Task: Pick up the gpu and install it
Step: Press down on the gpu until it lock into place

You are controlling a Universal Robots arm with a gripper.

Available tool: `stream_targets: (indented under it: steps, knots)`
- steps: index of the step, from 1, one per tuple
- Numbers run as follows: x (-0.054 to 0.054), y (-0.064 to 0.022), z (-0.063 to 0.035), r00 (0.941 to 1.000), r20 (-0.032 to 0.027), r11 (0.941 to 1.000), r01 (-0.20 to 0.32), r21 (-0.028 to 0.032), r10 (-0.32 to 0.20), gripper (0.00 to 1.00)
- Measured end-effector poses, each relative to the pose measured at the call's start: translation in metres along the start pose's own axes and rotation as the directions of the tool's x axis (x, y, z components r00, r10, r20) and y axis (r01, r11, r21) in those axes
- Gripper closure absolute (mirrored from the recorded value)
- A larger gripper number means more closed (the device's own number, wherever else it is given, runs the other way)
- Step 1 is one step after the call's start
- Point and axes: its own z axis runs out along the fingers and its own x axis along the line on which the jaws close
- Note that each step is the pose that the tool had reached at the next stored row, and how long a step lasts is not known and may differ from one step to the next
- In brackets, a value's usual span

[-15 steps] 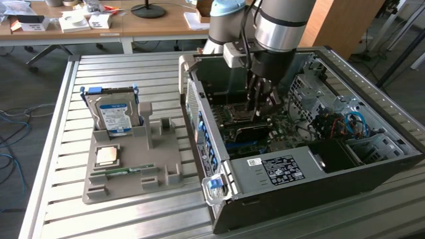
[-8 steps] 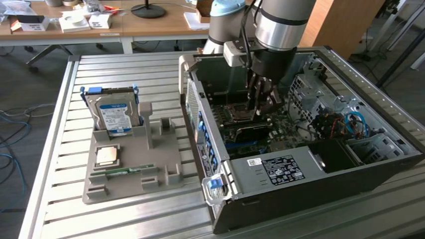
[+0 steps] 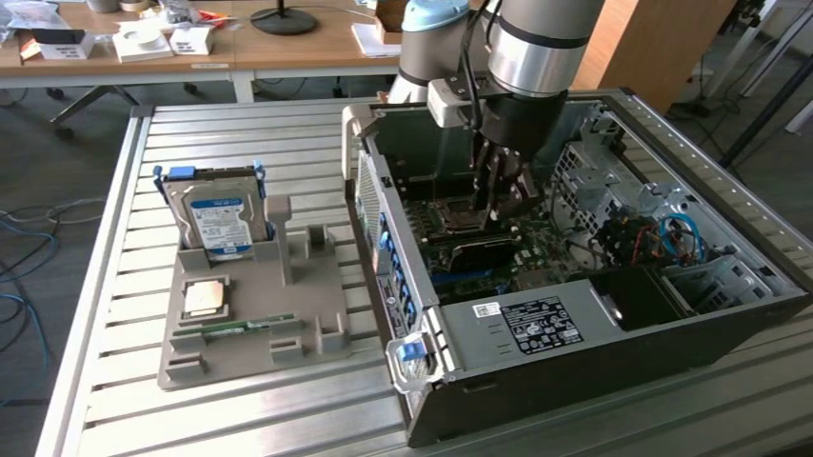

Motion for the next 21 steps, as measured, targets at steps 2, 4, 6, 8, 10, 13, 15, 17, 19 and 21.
stream_targets:
  steps: [2,4,6,8,10,13,15,17,19,21]
  knots:
    - [0.0,0.0,0.0,1.0,0.0,1.0,0.0,0.0001,0.0,0.62]
    - [0.0,0.0,0.0,1.0,0.0,1.0,0.0,0.0001,0.0,0.75]
    - [0.0,0.0,0.0,1.0,0.0,1.0,0.0,0.0,0.0,0.8]
    - [0.0,0.0,0.0,1.0,0.0,1.0,0.0,0.0,0.0,0.86]
    - [0.0,0.0,0.0,1.0,0.0,1.0,0.0,0.0,0.0,0.89]
    - [0.0,0.0,0.0,1.0,0.0,1.0,0.0,0.0,0.0,0.89]
    - [0.0,0.0,0.0,1.0,0.0,1.0,0.0,0.0,0.0,0.89]
    - [0.0,0.0,0.0,1.0,0.0,1.0,0.0,0.0001,0.0,0.89]
    - [0.0,0.0,0.0,1.0,0.0001,1.0,0.0,0.0,0.0,0.89]
    - [0.0,0.0,0.0,1.0,0.0,1.0,0.0,0.0001,0.0,0.89]
